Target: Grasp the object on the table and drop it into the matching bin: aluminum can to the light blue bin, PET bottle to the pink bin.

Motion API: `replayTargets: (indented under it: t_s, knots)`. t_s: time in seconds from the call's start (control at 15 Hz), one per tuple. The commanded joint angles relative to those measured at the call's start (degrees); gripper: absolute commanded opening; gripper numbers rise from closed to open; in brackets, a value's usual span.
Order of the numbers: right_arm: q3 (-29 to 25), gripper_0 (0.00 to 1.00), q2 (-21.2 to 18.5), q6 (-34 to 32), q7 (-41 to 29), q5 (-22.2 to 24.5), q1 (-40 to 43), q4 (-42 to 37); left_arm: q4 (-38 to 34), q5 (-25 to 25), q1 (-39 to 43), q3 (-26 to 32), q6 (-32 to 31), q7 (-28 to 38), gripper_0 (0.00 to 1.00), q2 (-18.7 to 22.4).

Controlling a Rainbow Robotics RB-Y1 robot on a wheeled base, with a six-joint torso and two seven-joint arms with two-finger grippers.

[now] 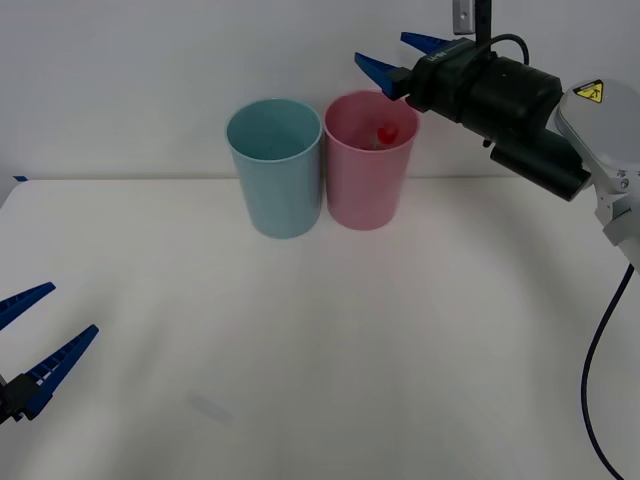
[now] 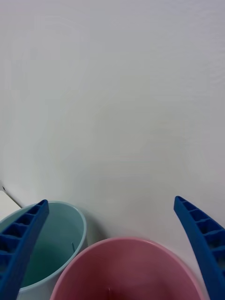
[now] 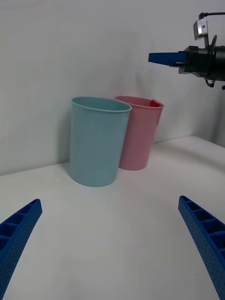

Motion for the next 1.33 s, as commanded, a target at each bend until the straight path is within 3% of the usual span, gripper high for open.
replayTargets:
  t_s: [0.07, 0.67, 0.87, 1.33]
  knots:
    - [-0.01, 1.0, -0.43, -0.09, 0.18, -0.93, 2.22, -3.16, 0.0, 0.0, 0.0, 0.0, 0.0, 0.0, 1.0, 0.0]
    - [-4.85, 1.0, -5.53, -0.53, 0.44, -5.06, 24.37, -27.86, 0.0, 0.0, 0.0, 0.0, 0.0, 0.0, 1.0, 0.0]
    - [-8.01, 1.0, -5.62, -4.31, 2.9, -5.32, 31.14, -31.99, 0.0, 0.0, 0.0, 0.0, 0.0, 0.0, 1.0, 0.0]
    - [-15.22, 1.0, -5.27, -13.19, 15.73, -10.07, 45.2, -35.5, 0.0, 0.0, 0.0, 0.0, 0.0, 0.0, 1.0, 0.0]
